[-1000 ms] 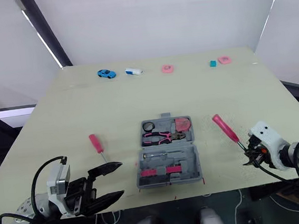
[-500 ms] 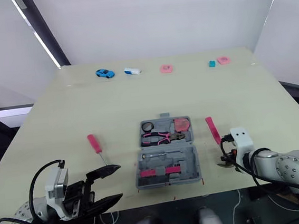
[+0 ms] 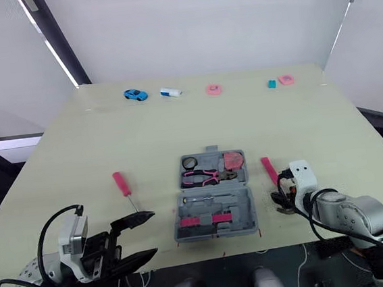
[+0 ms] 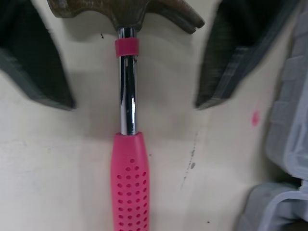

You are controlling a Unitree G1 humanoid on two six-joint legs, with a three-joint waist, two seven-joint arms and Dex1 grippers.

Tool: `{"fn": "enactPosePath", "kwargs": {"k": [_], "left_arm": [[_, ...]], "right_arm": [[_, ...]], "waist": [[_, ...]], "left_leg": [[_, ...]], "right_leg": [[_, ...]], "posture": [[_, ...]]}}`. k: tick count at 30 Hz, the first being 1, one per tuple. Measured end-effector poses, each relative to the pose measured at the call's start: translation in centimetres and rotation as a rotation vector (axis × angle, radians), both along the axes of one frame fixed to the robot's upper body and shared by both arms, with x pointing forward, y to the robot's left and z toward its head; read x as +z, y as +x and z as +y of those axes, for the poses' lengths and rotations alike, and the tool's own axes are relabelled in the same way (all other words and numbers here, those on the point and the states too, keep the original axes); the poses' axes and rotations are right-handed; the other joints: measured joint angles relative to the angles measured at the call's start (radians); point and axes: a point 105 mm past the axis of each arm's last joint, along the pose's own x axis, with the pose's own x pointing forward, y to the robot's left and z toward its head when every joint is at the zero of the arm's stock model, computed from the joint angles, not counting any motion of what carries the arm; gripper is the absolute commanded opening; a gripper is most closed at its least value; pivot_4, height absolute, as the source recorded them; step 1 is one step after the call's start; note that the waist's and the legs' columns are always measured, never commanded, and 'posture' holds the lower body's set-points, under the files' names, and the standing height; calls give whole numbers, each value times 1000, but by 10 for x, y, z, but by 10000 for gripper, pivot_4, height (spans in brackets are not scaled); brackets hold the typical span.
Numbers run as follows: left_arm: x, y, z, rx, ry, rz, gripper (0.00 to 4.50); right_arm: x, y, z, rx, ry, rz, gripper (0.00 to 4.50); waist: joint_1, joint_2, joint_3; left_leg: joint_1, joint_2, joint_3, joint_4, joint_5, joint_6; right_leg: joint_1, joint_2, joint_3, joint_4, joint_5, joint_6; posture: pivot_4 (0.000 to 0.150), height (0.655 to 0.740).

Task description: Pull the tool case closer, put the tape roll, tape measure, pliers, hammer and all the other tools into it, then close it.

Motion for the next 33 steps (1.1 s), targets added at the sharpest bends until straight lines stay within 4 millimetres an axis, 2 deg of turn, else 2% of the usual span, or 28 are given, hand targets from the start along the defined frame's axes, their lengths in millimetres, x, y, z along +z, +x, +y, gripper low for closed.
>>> {"fn": "enactPosePath", "kwargs": {"k": [4,9,13,20,26,30,33], "left_arm": [[5,3,-3,-15,0,-24,45000],[10,7,-6,-28,-1,-41,45000],[13,10,-8,-37,-1,-57,45000],[18,17,-13,-62,-3,-73,45000],[19,20,-16,-45,-2,-69,45000],[20,18,-17,-40,0,-69,45000],[18,16,-17,-38,1,-61,45000]], "right_arm": [[8,-9,3,42,-9,-101,44537],[11,-18,-9,4,-57,-240,44537],[11,-14,-6,6,-33,-311,44537],[-5,3,-6,18,-18,-333,44537],[-19,1,-2,15,3,-313,44537],[-24,-1,0,15,7,-310,32276],[-26,-1,0,1,21,-306,18343]], "waist": [[0,1,0],[0,1,0],[-4,1,0],[-1,2,1],[-2,3,1],[-2,3,1],[-2,3,1]], "left_leg": [[0,0,0,0,0,0],[0,0,0,0,0,0],[1,0,0,0,0,0],[1,0,1,0,0,0],[1,0,0,0,0,0],[1,0,0,0,0,0],[1,0,0,0,0,0]], "right_leg": [[0,0,0,0,-1,1],[0,0,-1,0,-1,2],[0,1,0,0,-1,2],[0,1,0,0,1,-1],[0,1,0,0,1,-1],[0,1,0,0,1,-1],[0,1,0,0,1,-1]], "posture": [[1500,7400],[1500,7400],[1500,7400],[1500,7400],[1500,7400],[1500,7400],[1500,7400]]}}
